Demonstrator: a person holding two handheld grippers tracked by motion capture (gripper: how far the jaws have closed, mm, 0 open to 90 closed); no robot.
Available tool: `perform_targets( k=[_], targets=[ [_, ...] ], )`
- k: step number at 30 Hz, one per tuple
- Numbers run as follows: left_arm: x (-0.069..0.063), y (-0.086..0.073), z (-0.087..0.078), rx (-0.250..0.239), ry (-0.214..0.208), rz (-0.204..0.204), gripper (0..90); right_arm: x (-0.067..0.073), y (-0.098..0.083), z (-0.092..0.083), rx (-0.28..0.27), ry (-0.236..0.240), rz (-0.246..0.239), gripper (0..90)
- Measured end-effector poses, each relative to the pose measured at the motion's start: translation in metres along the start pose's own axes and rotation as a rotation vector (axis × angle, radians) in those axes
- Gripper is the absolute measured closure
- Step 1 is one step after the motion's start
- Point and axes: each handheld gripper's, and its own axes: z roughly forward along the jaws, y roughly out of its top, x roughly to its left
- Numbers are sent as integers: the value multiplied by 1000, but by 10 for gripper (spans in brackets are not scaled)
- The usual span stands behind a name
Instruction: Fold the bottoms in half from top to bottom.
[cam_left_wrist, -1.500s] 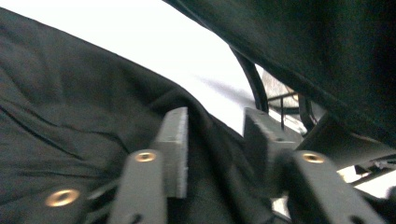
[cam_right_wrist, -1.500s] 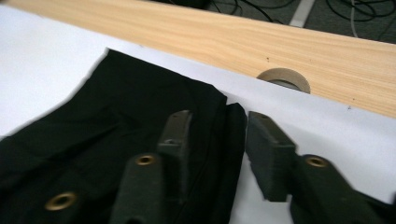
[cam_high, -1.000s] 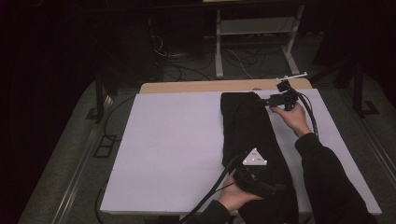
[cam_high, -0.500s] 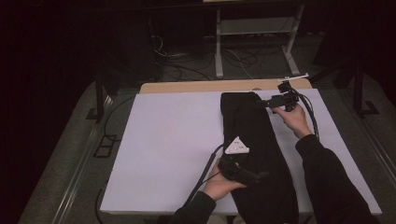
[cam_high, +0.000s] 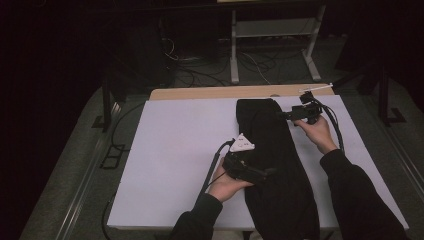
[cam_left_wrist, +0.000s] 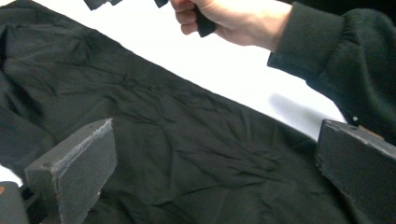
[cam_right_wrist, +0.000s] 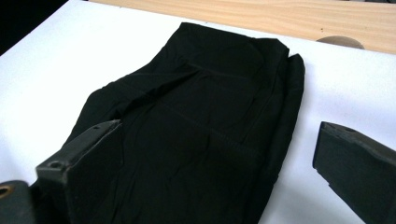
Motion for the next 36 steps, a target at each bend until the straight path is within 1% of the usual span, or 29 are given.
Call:
perform_targets(
  k=[3,5,6,9,12,15,19,24,26,27,30,33,36],
  targets=[
    [7,1,-1,-7,4,-12,0,-1,-3,-1,1,4,1,17],
    [12,1,-1,-7,10,-17,0,-1,-5,-1,-7,-5,-13,18],
    [15,1,-1,-4,15,-15,0,-1,-6,-2,-10,-9,-18,18],
    [22,0,-1,0,35,-9,0,-1,-8,-3,-15,-1,-28,18],
    [29,0,-2,-4,47,-13,0,-1,-10,-3,-15,3,-25,18],
    [36,1,-2,8,60,-12,0,-1,-11,-4,-13,5,-24,17],
    [44,4,-4,24,65,-12,0,-1,-13,-4,-7,8,-25,17],
    [53,7,-5,15,69,-4,0,-1,-15,-3,0,16,-23,17],
    [57,7,-4,5,72,-17,0,-1,-16,-2,-1,21,-17,15],
    [59,7,-3,7,70,-18,0,-1,-17,-2,1,25,-16,14],
    [63,8,0,14,87,-6,0,-1,-19,-1,7,30,-19,12],
    [68,9,2,14,84,-9,0,0,-20,-1,7,33,-16,11],
    [73,11,2,14,92,-10,0,-1,-21,-1,4,34,-14,11]
  ],
)
